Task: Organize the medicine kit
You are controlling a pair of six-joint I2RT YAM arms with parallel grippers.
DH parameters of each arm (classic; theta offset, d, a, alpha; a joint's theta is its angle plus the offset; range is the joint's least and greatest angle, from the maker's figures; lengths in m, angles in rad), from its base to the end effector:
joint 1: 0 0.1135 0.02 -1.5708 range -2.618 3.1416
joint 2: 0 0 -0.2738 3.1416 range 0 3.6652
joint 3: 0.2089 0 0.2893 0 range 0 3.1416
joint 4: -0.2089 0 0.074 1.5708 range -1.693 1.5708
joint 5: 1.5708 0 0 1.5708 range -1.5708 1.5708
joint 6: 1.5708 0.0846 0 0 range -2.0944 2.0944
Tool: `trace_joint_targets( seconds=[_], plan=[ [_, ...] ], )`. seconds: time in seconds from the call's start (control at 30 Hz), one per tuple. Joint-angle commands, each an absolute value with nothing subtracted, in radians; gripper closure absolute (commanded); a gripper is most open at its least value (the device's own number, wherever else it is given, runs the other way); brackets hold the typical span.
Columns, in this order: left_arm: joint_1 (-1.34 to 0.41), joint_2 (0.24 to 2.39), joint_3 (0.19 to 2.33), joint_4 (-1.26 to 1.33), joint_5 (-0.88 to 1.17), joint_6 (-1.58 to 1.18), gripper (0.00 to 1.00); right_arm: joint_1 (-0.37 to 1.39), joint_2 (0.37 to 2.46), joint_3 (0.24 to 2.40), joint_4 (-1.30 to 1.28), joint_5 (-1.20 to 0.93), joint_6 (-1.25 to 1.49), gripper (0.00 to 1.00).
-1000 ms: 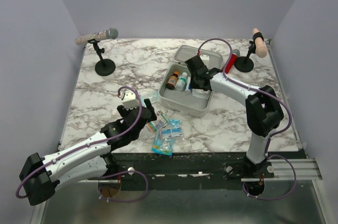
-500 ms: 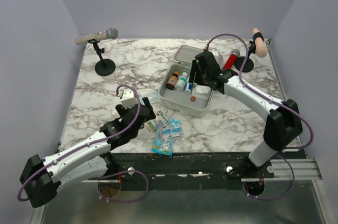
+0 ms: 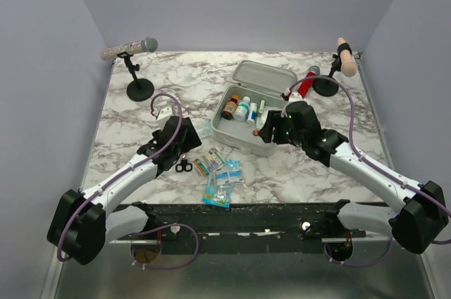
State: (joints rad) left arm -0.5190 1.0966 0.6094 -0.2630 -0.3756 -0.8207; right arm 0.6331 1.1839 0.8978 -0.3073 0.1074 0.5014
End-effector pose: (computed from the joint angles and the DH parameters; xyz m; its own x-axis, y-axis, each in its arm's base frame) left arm 0.2627 -0.1143 0.1735 -0.5707 -0.4578 -0.6817 -0.2774 0.8888 -0.3647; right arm 0.2764 0.1916 0.2563 -0.6436 0.1204 -0.7558 -0.2363 0.9080 0.3459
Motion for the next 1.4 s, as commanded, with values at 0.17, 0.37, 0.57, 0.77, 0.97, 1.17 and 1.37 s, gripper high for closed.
trace_joint_targets(
  seconds=[0.17,0.37,0.57,0.77,0.97,1.17,1.37],
  plan=[
    [-0.528,1.100,0.548,-0.152,-0.164,-0.851,0.12,0.664,1.108,0.670,-0.198,-0.090,0.453,0.36],
    [-0.691,1.077,0.549,-0.167,-0.248,-0.831,0.14,0.701,1.095,0.629,-0.173,-0.114,0.445,0.37],
    [-0.733,1.176,0.552,-0.167,-0.296,-0.887,0.15,0.718,1.120,0.658,-0.186,-0.115,0.465,0.38],
    [-0.756,1.322,0.636,-0.247,-0.373,-0.877,0.14,0.721,1.114,0.670,-0.215,-0.084,0.466,0.38],
    [-0.793,1.420,0.673,-0.265,-0.408,-0.844,0.16,0.723,1.115,0.669,-0.238,-0.063,0.466,0.38],
    [-0.796,1.448,0.650,-0.249,-0.394,-0.825,0.45,0.723,1.114,0.673,-0.252,-0.051,0.463,0.38],
    [-0.796,1.454,0.621,-0.219,-0.373,-0.816,0.72,0.723,1.109,0.683,-0.267,-0.041,0.462,0.38]
  ],
)
